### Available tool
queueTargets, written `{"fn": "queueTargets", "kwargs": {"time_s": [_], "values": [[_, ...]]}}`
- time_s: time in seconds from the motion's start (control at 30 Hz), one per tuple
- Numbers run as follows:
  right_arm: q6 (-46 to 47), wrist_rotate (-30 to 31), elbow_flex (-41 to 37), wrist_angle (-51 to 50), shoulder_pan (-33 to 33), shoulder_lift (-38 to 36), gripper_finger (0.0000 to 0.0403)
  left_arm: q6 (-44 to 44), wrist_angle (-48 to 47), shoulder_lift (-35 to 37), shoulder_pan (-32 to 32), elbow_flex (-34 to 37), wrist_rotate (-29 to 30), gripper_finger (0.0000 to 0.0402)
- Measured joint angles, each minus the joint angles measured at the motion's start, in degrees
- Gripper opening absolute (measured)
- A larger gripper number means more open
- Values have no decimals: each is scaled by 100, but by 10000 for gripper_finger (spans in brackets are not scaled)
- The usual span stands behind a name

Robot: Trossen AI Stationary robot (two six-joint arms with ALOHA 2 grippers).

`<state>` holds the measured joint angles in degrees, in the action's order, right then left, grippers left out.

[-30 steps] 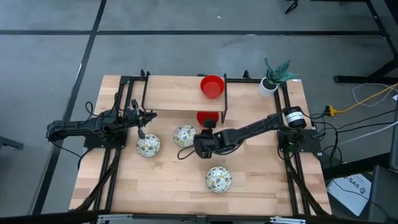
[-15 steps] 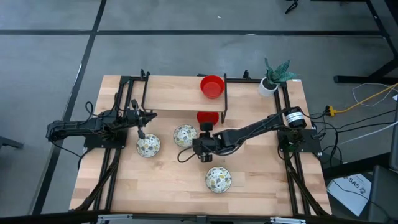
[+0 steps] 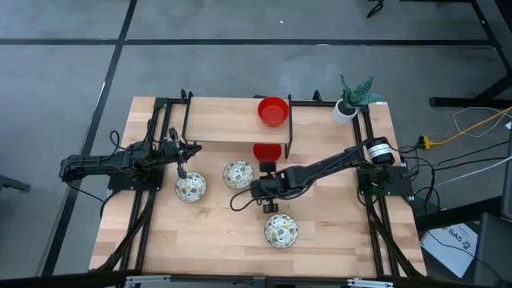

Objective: Pick & Place Mini bowls
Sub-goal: Stack the red bowl on the red bowl on the shelf

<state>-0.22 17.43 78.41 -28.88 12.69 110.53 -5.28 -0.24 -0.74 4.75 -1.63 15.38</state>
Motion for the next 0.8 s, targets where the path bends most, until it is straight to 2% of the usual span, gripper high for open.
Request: {"fn": "queueTargets", "kwargs": {"time_s": [0.17, 0.5, 0.7, 0.8], "values": [[239, 145, 2, -156, 26, -48, 81, 0, -1, 0, 0, 0, -2, 20], [-43, 389, 0, 261, -41, -47, 81, 0, 1, -1, 0, -1, -1, 20], [-6, 1491, 0, 24, -124, -47, 81, 0, -1, 0, 0, 0, -1, 20], [117, 1727, 0, -150, -226, -28, 81, 0, -1, -1, 0, -2, -2, 20]]}}
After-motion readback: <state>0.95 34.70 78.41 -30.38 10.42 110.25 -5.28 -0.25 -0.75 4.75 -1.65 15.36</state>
